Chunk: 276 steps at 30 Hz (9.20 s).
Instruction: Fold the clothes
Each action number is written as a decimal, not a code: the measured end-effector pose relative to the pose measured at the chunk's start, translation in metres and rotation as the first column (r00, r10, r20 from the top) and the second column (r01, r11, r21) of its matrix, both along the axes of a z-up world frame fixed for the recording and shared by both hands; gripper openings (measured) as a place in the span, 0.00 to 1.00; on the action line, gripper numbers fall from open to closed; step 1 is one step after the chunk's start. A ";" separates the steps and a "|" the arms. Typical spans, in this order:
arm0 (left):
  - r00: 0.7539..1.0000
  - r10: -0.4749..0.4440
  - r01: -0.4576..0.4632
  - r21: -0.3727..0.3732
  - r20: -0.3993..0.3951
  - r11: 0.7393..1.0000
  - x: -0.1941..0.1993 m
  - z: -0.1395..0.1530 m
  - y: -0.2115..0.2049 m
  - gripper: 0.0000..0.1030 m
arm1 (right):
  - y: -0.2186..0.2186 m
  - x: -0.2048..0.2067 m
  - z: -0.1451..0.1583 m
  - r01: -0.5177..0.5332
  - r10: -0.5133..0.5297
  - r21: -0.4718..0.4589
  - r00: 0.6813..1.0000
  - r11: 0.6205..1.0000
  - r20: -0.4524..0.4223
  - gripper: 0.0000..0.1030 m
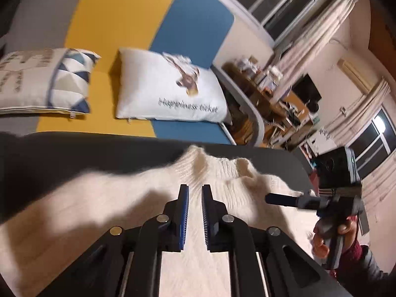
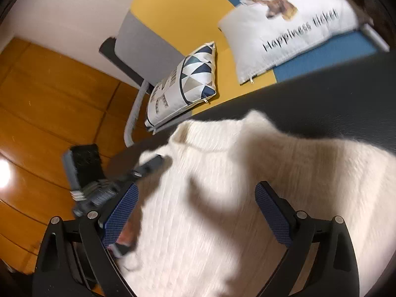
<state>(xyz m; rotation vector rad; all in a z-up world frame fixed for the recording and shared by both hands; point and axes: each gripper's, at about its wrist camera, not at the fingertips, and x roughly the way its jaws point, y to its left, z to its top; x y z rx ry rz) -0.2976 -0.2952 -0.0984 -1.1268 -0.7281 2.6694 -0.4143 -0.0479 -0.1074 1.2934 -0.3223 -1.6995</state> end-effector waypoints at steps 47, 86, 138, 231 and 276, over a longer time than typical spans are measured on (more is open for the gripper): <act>0.730 0.623 -0.683 0.353 0.282 0.640 0.442 -0.053 -0.339 0.18 | -0.214 0.290 0.013 -0.355 0.406 0.237 0.888 0.904 -0.218 1.00; 0.775 0.560 -0.632 0.346 0.291 0.694 0.439 -0.052 -0.356 0.20 | -0.196 0.287 -0.021 -0.102 0.319 0.504 0.875 0.858 -0.365 0.95; 0.647 0.735 -0.743 -0.050 0.203 0.667 0.477 0.001 -0.301 0.07 | -0.226 0.190 0.013 -0.111 0.274 0.432 0.901 0.895 -0.336 0.98; 0.971 0.108 -0.028 -0.343 0.214 0.939 0.249 -0.013 0.153 0.12 | 0.109 0.329 -0.005 0.065 0.175 0.544 0.909 0.837 -0.378 1.00; 0.921 -0.364 0.390 -0.294 0.141 0.873 -0.017 -0.030 0.344 0.16 | 0.231 0.072 -0.029 0.713 0.225 0.603 0.561 0.358 -0.797 0.89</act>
